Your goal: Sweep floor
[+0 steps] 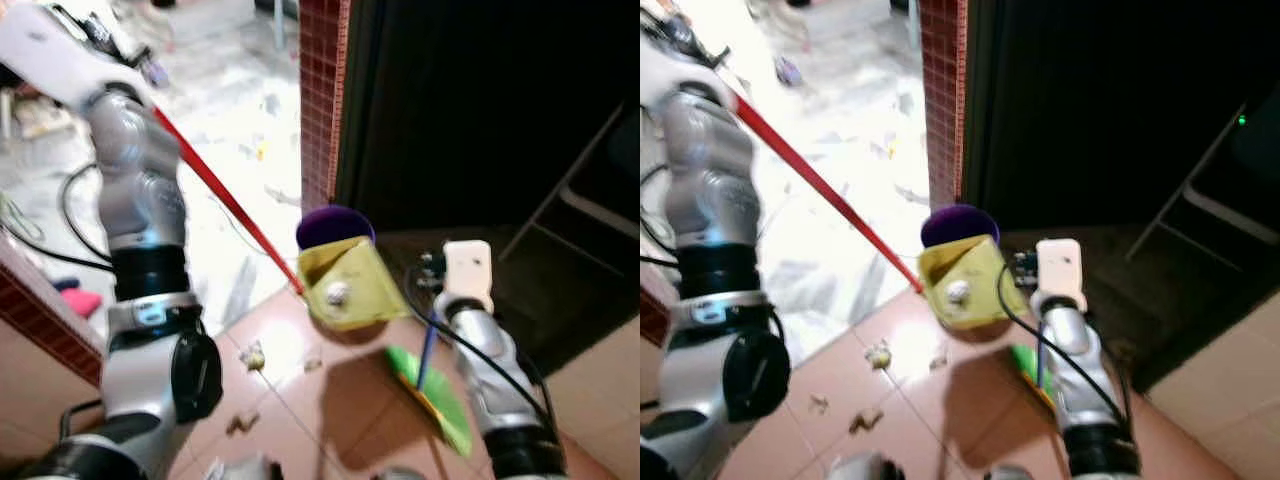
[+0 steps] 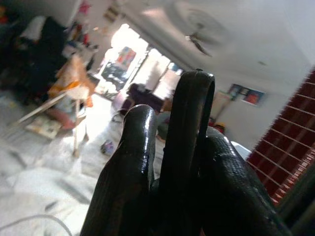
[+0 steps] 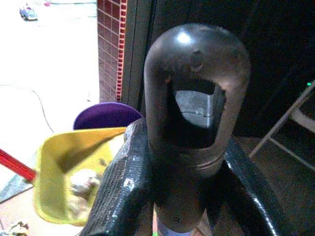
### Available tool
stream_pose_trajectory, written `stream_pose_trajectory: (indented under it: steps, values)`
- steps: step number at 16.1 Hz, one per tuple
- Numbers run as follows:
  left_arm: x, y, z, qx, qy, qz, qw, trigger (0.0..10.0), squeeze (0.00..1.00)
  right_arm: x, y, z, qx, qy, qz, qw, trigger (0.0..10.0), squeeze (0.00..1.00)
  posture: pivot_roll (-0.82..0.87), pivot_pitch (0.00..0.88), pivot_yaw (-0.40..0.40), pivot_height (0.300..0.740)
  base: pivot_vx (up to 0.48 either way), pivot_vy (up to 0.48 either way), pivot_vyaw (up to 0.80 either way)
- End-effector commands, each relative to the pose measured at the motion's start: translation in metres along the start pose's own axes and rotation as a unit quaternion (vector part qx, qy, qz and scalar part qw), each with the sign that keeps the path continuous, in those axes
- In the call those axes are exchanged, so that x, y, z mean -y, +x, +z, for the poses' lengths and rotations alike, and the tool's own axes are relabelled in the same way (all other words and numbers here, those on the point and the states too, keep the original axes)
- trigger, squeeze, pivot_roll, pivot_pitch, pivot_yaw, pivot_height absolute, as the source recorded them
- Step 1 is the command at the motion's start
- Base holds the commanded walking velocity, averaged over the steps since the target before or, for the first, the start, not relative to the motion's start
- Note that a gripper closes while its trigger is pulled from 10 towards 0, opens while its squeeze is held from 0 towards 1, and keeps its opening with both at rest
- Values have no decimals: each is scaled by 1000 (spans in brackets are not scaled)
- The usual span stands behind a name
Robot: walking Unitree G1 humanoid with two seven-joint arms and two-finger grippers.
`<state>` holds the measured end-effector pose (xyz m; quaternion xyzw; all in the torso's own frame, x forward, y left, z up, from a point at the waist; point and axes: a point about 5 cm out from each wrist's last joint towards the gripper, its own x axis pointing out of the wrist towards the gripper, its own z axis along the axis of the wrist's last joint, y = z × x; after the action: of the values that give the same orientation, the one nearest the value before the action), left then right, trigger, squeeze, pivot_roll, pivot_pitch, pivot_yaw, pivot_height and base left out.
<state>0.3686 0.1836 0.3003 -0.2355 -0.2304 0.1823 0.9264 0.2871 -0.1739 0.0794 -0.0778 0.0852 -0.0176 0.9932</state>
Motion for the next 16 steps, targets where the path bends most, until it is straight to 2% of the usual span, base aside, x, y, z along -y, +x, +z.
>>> stream_pose_trajectory:
  steps: [1, 3, 6, 16]
  values:
    - [12, 5, 26, 56, -25, -21, 998, 10000, 0, -4, 1, 6, 12, 14, 11, 1000, 10000, 0, -56, 0, 32, 740, 480, 0, 0]
    - [19, 3, 22, 56, -22, -46, 997, 10000, 0, -10, -1, 8, 20, 12, 29, 999, 10000, 0, -57, 0, 36, 740, 480, 0, 0]
    - [23, 0, 17, 55, -7, -55, 997, 10000, 0, -15, -2, 10, 27, 11, 42, 999, 10000, 0, -55, 0, 41, 740, 480, 0, 0]
    - [27, 2, 24, 77, 0, -49, 996, 10000, 0, -28, -6, 12, 41, 7, 88, 995, 10000, 0, -51, 0, 43, 740, 472, 0, 0]
